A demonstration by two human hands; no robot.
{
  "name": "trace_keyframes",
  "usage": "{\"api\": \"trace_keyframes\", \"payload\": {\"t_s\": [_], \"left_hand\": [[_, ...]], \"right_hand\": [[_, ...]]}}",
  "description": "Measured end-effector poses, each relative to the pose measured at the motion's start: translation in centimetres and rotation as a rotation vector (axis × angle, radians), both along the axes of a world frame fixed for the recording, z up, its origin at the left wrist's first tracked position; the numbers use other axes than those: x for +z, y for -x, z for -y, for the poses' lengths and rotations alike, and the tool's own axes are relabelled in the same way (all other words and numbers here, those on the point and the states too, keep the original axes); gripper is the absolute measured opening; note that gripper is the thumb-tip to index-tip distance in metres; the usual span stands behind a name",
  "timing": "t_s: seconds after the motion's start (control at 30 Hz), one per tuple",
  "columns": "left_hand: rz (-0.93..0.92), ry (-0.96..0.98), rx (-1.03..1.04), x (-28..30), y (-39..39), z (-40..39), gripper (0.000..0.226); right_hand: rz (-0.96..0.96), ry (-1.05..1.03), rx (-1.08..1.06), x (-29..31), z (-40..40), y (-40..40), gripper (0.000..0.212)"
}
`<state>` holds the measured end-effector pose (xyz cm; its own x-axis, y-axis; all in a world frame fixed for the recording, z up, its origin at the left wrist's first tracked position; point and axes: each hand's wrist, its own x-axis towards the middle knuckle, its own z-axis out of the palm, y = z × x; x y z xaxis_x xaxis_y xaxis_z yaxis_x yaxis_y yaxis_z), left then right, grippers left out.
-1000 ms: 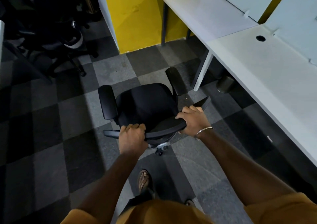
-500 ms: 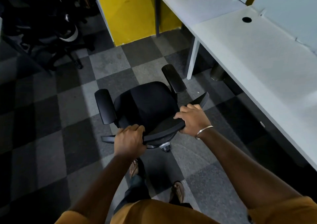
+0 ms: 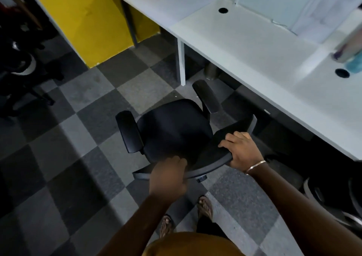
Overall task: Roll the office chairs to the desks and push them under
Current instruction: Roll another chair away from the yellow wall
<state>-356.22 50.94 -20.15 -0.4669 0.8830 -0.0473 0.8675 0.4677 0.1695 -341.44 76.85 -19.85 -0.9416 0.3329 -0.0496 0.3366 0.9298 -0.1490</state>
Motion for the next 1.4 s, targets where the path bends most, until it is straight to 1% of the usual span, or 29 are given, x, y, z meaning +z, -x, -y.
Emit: {"api": "trace_keyframes", "payload": {"t_s": [0.13,0.23,0.33,0.5,0.57,0.63,0.8,0.93,1.03,1.17,1.27,1.33,1.4], "left_hand": [[0.009,0.017,-0.127,0.0,1.9,0.9,0.040],[-0.020,0.049,-0.211,-0.1,4.0,1.2,0.043],[-0.037,0.054,-0.276,0.0,6.1,1.1,0.046],[-0.078,0.072,-0.325,0.3,8.7,-0.3,0.044],[-0.084,0.073,-0.342,0.4,9.5,-1.1,0.042],[-0.082,0.079,-0.361,0.4,10.3,-2.2,0.041],[-0.077,0.063,-0.376,-0.2,11.3,-4.7,0.038],[-0.060,0.064,-0.381,-0.3,12.8,-7.0,0.038],[-0.055,0.065,-0.413,-0.1,14.3,-8.3,0.035],[-0.045,0.040,-0.457,0.0,17.6,-9.5,0.036],[-0.045,0.031,-0.508,-0.1,20.5,-10.1,0.041],[-0.049,0.034,-0.548,-0.3,22.9,-10.4,0.039],[-0.051,0.043,-0.579,-0.6,25.1,-10.9,0.036]], "right_hand": [[-0.065,-0.043,-0.142,-0.6,3.8,-2.2,0.036],[-0.089,-0.079,-0.248,-0.9,7.0,-3.1,0.037],[-0.071,-0.083,-0.364,-1.1,9.7,-3.0,0.037],[-0.009,-0.090,-0.475,-1.2,11.4,-1.8,0.042],[0.009,-0.084,-0.472,-1.0,11.1,-1.5,0.044],[0.067,-0.050,-0.430,-0.5,9.9,-1.2,0.050],[0.359,0.103,-0.273,2.2,5.4,1.0,0.073],[0.489,0.179,-0.224,2.8,2.7,3.2,0.089],[0.472,0.170,-0.223,2.4,2.1,4.3,0.091],[0.389,0.152,-0.269,1.6,2.8,6.4,0.092],[0.354,0.160,-0.327,1.4,4.2,8.4,0.084],[0.325,0.167,-0.372,1.4,5.3,10.0,0.077],[0.288,0.171,-0.419,1.4,6.5,11.4,0.079]]}}
